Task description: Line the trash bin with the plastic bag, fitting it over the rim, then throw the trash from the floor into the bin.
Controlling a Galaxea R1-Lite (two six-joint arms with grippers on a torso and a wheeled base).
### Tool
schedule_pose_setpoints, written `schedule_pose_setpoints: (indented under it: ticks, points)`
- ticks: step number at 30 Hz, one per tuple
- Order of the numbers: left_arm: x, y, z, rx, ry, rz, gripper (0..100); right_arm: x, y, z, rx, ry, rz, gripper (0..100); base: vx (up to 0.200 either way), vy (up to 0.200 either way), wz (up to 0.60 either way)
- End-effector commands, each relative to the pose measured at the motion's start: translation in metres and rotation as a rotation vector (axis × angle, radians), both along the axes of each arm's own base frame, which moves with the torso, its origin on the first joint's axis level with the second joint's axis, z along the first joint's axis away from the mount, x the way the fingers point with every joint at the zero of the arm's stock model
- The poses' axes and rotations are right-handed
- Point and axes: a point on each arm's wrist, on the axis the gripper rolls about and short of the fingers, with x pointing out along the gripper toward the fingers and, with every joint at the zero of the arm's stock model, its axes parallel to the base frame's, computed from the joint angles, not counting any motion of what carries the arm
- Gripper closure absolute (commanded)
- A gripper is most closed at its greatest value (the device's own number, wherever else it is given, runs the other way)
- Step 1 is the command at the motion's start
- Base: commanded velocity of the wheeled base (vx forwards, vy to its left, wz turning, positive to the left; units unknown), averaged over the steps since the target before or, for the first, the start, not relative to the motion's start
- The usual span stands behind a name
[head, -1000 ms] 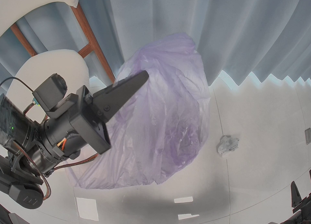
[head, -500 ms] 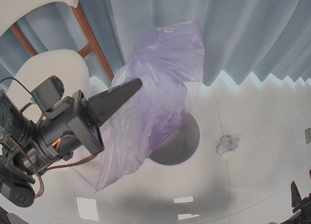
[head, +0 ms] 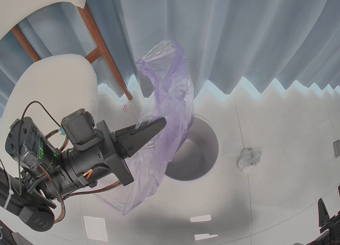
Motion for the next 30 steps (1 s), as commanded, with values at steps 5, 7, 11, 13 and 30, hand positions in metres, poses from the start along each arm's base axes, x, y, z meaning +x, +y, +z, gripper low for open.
schedule_pose_setpoints:
  ticks: [5, 7, 11, 13, 30]
  points:
    - [0.016, -0.014, -0.029, 0.046, 0.06, 0.006, 100, 0.0, 0.0, -0.005, -0.001, 0.0, -0.001, 0, 0.0, 0.0, 0.0]
    - [0.018, -0.016, -0.036, 0.063, 0.074, 0.009, 100, 0.0, 0.0, -0.005, -0.001, 0.0, -0.001, 0, 0.0, 0.0, 0.0]
    - [0.019, -0.014, -0.04, 0.073, 0.088, 0.015, 100, 0.0, 0.0, -0.005, -0.001, 0.0, -0.001, 0, 0.0, 0.0, 0.0]
    - [0.02, -0.014, -0.039, 0.072, 0.087, 0.016, 100, 0.0, 0.0, -0.005, -0.001, 0.0, -0.001, 0, 0.0, 0.0, 0.0]
    - [0.027, -0.007, -0.039, 0.06, 0.105, 0.044, 100, 0.0, 0.0, -0.005, -0.001, 0.0, -0.001, 0, 0.0, 0.0, 0.0]
